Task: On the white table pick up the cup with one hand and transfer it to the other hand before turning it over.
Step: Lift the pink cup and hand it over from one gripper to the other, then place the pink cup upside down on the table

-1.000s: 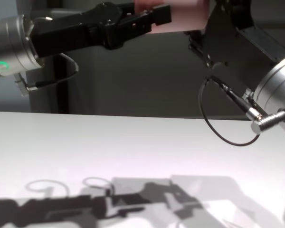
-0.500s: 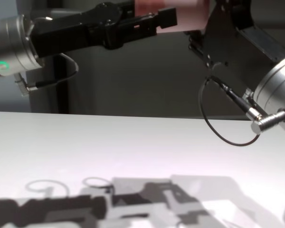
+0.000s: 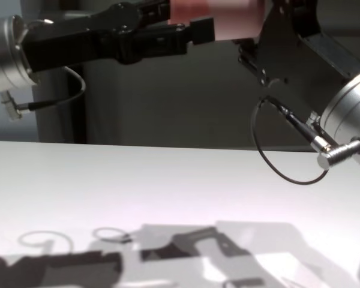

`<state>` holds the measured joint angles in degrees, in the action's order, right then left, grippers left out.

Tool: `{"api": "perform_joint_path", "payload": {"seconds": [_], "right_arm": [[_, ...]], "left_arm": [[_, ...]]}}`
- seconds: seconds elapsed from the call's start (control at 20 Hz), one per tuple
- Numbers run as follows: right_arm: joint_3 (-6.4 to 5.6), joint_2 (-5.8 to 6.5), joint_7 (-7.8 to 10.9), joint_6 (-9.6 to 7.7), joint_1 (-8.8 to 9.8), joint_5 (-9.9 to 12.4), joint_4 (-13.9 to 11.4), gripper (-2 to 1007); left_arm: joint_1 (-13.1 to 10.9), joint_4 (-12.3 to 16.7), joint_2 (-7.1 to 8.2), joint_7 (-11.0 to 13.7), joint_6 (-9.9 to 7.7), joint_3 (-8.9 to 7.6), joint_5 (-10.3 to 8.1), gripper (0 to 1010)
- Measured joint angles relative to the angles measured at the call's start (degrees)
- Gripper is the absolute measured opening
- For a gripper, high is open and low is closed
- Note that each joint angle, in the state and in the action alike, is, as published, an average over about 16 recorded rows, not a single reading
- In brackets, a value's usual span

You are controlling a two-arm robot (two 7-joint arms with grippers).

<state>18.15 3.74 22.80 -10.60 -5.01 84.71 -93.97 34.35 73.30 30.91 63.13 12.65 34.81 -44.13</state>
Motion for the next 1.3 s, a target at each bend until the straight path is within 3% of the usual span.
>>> {"api": "perform_joint_path", "payload": {"seconds": [0.35, 0.85, 1.1, 1.3], "right_arm": [[0.0, 0.0, 0.0, 0.0, 0.0, 0.0, 0.0, 736], [0.0, 0.0, 0.0, -0.01, 0.0, 0.0, 0.0, 736], [0.0, 0.0, 0.0, -0.01, 0.0, 0.0, 0.0, 736], [0.0, 0.01, 0.0, -0.01, 0.0, 0.0, 0.0, 736]], "left_arm": [[-3.52, 4.79, 3.67, -4.24, -0.34, -1.81, 0.72, 986], [-12.4, 13.46, 9.3, -14.91, -0.35, -6.62, 3.18, 1001], [-16.78, 16.81, 11.12, -20.44, -0.73, -8.74, 5.03, 1001], [-19.78, 18.53, 11.72, -24.66, -1.23, -10.01, 6.67, 1001]]}}
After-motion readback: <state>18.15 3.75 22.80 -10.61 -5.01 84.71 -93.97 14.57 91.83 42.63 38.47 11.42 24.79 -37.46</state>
